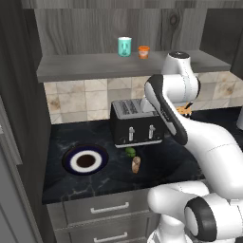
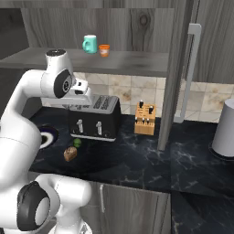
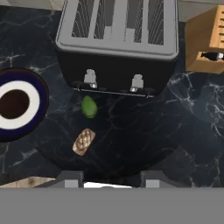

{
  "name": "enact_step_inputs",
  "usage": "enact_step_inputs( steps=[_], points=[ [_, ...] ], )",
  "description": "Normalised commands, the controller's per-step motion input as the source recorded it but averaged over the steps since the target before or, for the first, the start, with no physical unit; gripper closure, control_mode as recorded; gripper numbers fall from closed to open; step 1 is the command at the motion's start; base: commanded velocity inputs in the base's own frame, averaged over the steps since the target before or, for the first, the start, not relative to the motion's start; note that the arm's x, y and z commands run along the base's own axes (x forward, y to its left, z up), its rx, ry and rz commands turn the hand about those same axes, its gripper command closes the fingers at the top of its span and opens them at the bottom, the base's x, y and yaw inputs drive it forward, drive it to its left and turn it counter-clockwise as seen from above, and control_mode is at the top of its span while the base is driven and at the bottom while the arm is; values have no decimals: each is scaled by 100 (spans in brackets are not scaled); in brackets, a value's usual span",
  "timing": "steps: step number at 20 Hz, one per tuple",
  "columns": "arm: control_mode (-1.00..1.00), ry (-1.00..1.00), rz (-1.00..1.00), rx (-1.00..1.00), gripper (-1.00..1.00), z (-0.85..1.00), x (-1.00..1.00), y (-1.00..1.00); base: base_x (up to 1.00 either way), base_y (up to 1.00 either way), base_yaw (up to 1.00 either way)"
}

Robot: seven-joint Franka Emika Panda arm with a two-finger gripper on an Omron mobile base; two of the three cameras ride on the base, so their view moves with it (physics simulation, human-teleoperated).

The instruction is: Pick the avocado and bread from the counter and place them on the plate. Then pick the jam from the cabinet and place it next to the plate. Lastly close the cabinet door.

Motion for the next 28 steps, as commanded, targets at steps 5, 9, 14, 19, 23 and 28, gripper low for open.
enact_step_inputs(
  steps=[5, 9, 14, 19, 23, 28],
  points=[
    [-100, 0, 0, 0, -100, -7, -2, 0, 0, 0, 0],
    [-100, 0, 0, 0, -100, -28, -8, 0, 0, 0, 0],
    [-100, 3, 0, 2, -100, -37, -11, 0, 0, 0, 0],
    [-100, 2, 0, 1, -100, -37, -13, 2, 0, 0, 0],
    [-100, 3, 0, 0, -100, -39, -13, 6, 0, 0, 0],
    [-100, 0, -1, 0, -100, -35, -15, 8, 0, 0, 0]
  ],
)
